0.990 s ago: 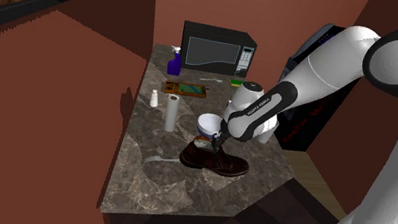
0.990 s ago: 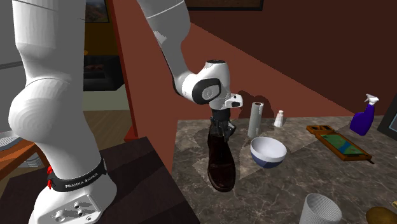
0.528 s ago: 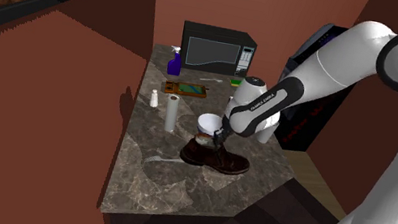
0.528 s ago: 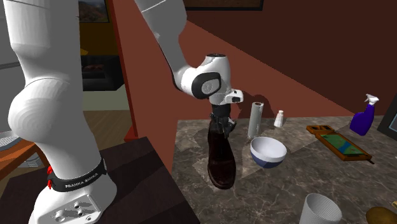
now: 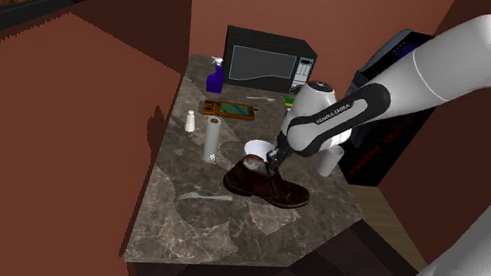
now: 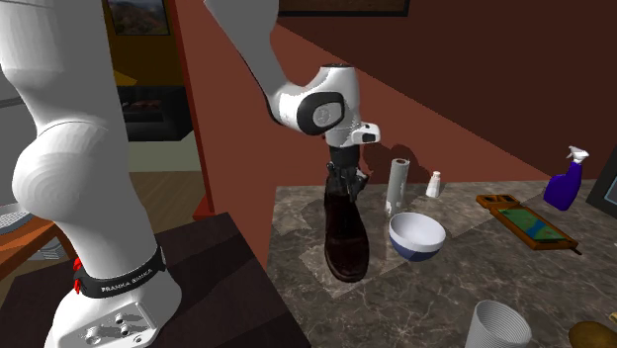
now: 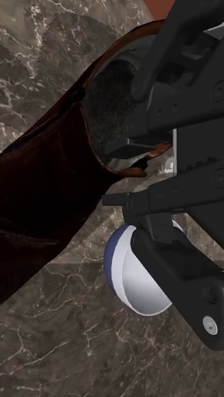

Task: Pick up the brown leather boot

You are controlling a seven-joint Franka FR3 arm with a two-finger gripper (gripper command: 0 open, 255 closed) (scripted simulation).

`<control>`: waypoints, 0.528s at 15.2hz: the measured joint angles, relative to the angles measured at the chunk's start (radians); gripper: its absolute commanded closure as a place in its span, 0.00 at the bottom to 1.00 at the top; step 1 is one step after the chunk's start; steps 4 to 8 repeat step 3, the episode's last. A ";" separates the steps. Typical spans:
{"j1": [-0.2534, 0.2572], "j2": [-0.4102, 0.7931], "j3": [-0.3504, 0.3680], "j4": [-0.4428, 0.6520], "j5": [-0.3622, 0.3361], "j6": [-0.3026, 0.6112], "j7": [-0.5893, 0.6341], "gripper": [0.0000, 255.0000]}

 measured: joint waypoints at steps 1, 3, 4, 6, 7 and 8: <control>0.000 -0.014 0.001 0.000 0.002 -0.013 -0.001 1.00; 0.000 -0.036 0.002 0.002 0.005 -0.038 -0.004 1.00; 0.000 -0.036 0.002 0.002 0.005 -0.038 -0.004 1.00; 0.000 -0.036 0.002 0.002 0.005 -0.038 -0.004 1.00; 0.000 -0.036 0.002 0.002 0.005 -0.038 -0.004 1.00; 0.000 -0.036 0.002 0.002 0.005 -0.038 -0.004 1.00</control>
